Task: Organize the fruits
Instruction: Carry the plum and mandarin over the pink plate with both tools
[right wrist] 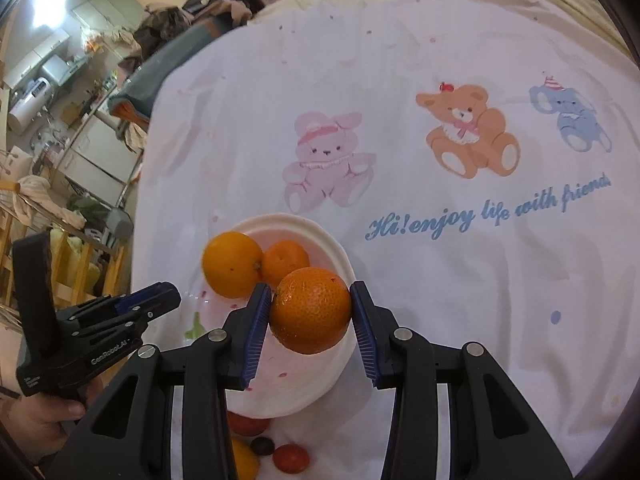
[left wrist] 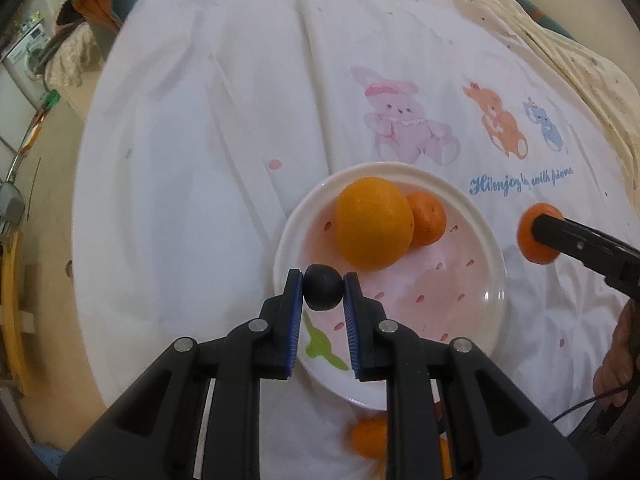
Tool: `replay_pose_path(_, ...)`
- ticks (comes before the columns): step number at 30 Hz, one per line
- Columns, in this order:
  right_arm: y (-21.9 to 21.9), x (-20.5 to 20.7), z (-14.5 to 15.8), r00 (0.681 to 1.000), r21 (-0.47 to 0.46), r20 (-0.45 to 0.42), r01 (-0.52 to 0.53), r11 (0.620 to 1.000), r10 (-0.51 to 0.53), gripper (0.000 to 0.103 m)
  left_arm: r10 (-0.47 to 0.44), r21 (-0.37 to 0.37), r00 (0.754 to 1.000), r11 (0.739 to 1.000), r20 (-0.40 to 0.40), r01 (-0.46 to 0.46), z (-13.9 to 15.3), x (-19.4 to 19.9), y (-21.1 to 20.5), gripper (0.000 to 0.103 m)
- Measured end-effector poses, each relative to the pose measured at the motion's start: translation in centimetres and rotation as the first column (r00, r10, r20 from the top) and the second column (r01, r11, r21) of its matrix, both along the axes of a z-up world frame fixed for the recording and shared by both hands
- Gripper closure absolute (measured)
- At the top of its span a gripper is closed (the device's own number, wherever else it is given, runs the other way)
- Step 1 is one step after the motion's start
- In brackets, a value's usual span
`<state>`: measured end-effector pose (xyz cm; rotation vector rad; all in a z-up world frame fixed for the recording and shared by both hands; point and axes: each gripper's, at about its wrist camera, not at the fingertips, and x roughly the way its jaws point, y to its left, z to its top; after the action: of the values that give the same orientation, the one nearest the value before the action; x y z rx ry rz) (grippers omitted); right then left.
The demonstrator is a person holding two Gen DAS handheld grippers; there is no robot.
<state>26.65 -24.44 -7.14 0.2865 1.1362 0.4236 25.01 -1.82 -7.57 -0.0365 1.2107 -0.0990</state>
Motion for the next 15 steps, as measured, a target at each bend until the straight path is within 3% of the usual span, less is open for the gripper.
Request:
replay_pose_path(8,2.0,1.5,-2.3,0.998,-0.013,-0.045,-0.054,0.998,0.054,0.06,-0.065,-0.002,0.997,0.998,-0.03,0.065,-1.6,0.1,-1.2,0.086)
replay_pose_path(15,3.8,2.0,-4.3,0.993,-0.069,-0.075,-0.094,0.993,0.089,0.06,-0.055,-0.006,0.998,0.998,-0.044,0.054,-2.3,0.7,-1.1,0.085)
